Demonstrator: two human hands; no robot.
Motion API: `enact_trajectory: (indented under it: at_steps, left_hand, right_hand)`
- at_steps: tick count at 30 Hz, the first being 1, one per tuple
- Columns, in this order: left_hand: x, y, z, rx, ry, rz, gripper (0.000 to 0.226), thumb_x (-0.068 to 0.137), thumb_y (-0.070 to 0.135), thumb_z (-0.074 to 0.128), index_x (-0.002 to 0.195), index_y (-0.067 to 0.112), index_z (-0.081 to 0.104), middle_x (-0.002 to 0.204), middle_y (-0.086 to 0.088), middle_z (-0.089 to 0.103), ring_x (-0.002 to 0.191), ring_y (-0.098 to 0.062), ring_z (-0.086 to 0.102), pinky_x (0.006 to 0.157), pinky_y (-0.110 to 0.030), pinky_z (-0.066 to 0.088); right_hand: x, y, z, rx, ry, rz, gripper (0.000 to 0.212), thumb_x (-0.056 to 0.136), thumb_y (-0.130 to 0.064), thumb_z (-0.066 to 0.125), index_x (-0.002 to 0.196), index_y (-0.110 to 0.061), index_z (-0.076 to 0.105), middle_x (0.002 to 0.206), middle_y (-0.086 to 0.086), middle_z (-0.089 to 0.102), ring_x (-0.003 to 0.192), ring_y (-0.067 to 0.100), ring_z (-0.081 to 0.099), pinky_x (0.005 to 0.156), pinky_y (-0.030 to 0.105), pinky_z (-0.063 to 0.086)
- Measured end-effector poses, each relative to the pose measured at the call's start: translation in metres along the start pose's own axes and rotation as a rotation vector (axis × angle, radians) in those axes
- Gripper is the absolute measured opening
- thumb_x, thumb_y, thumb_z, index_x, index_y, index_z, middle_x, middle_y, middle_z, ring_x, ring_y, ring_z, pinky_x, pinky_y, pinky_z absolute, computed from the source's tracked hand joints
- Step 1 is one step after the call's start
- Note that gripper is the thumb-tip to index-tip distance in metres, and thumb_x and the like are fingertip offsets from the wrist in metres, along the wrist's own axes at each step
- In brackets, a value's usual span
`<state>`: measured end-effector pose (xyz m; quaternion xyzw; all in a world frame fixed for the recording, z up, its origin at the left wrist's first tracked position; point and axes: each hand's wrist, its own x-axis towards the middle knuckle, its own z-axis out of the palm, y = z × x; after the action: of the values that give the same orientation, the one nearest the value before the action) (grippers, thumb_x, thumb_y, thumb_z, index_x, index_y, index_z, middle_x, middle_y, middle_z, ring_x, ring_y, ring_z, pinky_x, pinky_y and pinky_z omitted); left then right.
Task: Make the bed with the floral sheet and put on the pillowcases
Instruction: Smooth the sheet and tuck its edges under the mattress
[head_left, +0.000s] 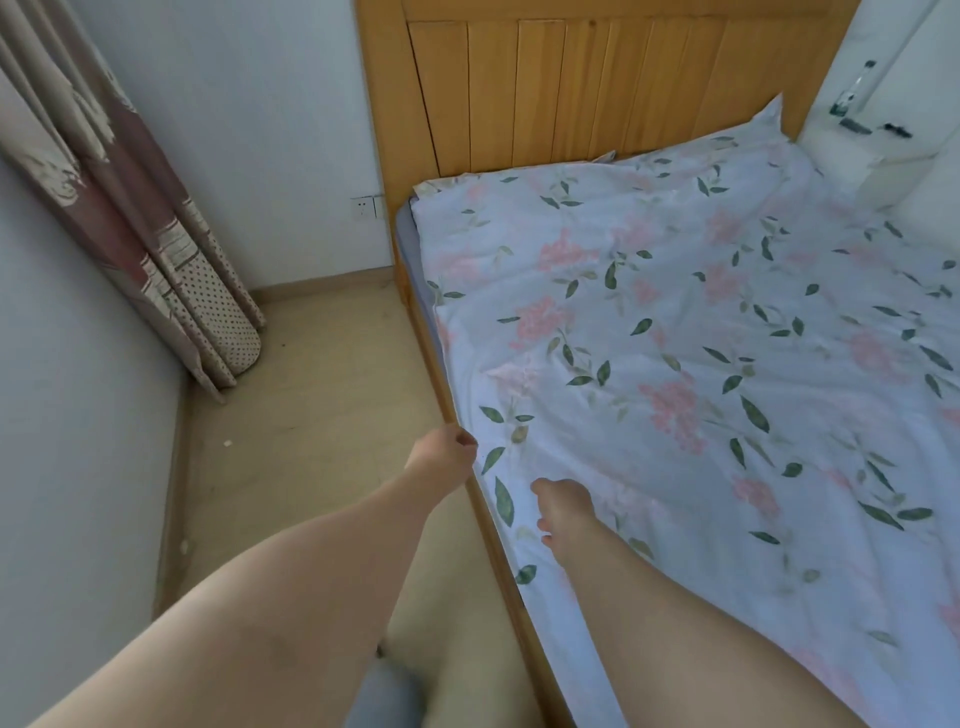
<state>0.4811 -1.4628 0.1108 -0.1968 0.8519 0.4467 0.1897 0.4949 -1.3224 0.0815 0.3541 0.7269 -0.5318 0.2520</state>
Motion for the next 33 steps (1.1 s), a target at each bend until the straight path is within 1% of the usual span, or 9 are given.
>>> enact_trajectory:
  at_steps: [3,5,7,10,14,18,25,28,33]
  left_hand:
    - [0.069,0.005,-0.038,0.01,-0.002,0.001,0.014,0.094,0.014,0.041,0.094,0.016,0.055,0.092,-0.004,0.057,0.081,-0.02,0.054,0.063,-0.024,0.045]
    - [0.117,0.011,-0.069,0.024,-0.004,0.03,0.014,0.094,0.014,0.041,0.095,0.016,0.054,0.095,-0.005,0.056,0.084,-0.022,0.054,0.071,-0.028,0.045]
    - [0.165,0.018,-0.105,0.058,-0.026,0.045,0.015,0.094,0.013,0.04,0.097,0.013,0.055,0.095,-0.006,0.055,0.084,-0.022,0.053,0.073,-0.029,0.044]
    - [0.227,0.035,-0.152,0.13,-0.063,0.079,0.023,0.095,0.014,0.039,0.107,0.01,0.058,0.093,-0.006,0.054,0.082,-0.023,0.051,0.069,-0.028,0.041]
    - [0.306,0.055,-0.193,0.163,-0.081,0.094,0.014,0.096,0.013,0.039,0.092,0.015,0.052,0.078,-0.001,0.049,0.07,-0.019,0.048,0.057,-0.025,0.038]
    - [0.394,0.08,-0.219,0.215,-0.126,0.097,0.021,0.096,0.011,0.041,0.078,0.018,0.05,0.071,0.003,0.044,0.07,-0.019,0.047,0.066,-0.028,0.039]
    - [0.54,0.136,-0.252,0.295,-0.157,0.117,0.019,0.097,0.014,0.041,0.106,0.013,0.058,0.095,-0.003,0.051,0.084,-0.018,0.048,0.068,-0.025,0.041]
    - [0.603,0.155,-0.263,0.329,-0.195,0.095,0.028,0.098,0.014,0.04,0.118,0.008,0.058,0.098,-0.004,0.052,0.083,-0.016,0.048,0.062,-0.022,0.039]
    - [0.684,0.167,-0.273,0.53,-0.329,0.162,0.029,0.098,0.012,0.037,0.12,0.009,0.056,0.113,-0.01,0.059,0.086,-0.016,0.049,0.059,-0.019,0.037]
  right_hand:
    - [0.04,-0.055,0.038,-0.006,-0.002,-0.016,0.009,0.091,-0.008,0.046,0.092,-0.006,0.054,0.066,0.004,0.036,0.074,0.024,0.041,0.073,0.031,0.032]
    - [0.064,-0.097,0.067,-0.003,0.001,-0.026,0.023,0.092,-0.008,0.044,0.111,-0.01,0.057,0.073,0.003,0.043,0.081,0.024,0.045,0.07,0.032,0.038]
    - [0.085,-0.14,0.103,-0.002,0.006,-0.014,0.009,0.091,-0.011,0.045,0.086,-0.013,0.052,0.073,0.004,0.043,0.077,0.024,0.044,0.072,0.035,0.041]
    - [0.111,-0.191,0.144,0.034,0.042,-0.007,0.026,0.087,-0.009,0.048,0.064,-0.011,0.036,0.064,0.004,0.033,0.068,0.02,0.035,0.073,0.031,0.029]
    - [0.145,-0.25,0.182,0.047,0.037,0.024,0.021,0.088,-0.01,0.047,0.068,-0.01,0.039,0.064,0.004,0.034,0.079,0.023,0.037,0.072,0.032,0.03]
    - [0.202,-0.317,0.208,0.057,0.056,0.04,0.024,0.09,-0.01,0.045,0.067,-0.011,0.04,0.063,0.003,0.033,0.077,0.024,0.038,0.072,0.032,0.031]
    - [0.304,-0.434,0.238,0.065,0.02,0.021,0.017,0.092,-0.013,0.046,0.075,-0.014,0.049,0.067,-0.002,0.042,0.061,0.014,0.042,0.076,0.03,0.039]
    - [0.346,-0.474,0.25,0.029,0.05,0.027,0.016,0.09,-0.008,0.047,0.097,-0.003,0.06,0.065,0.003,0.039,0.073,0.023,0.042,0.071,0.029,0.034]
    - [0.383,-0.51,0.264,0.037,0.072,0.126,0.008,0.093,-0.011,0.044,0.096,-0.008,0.05,0.089,0.009,0.054,0.079,0.023,0.047,0.073,0.028,0.038]
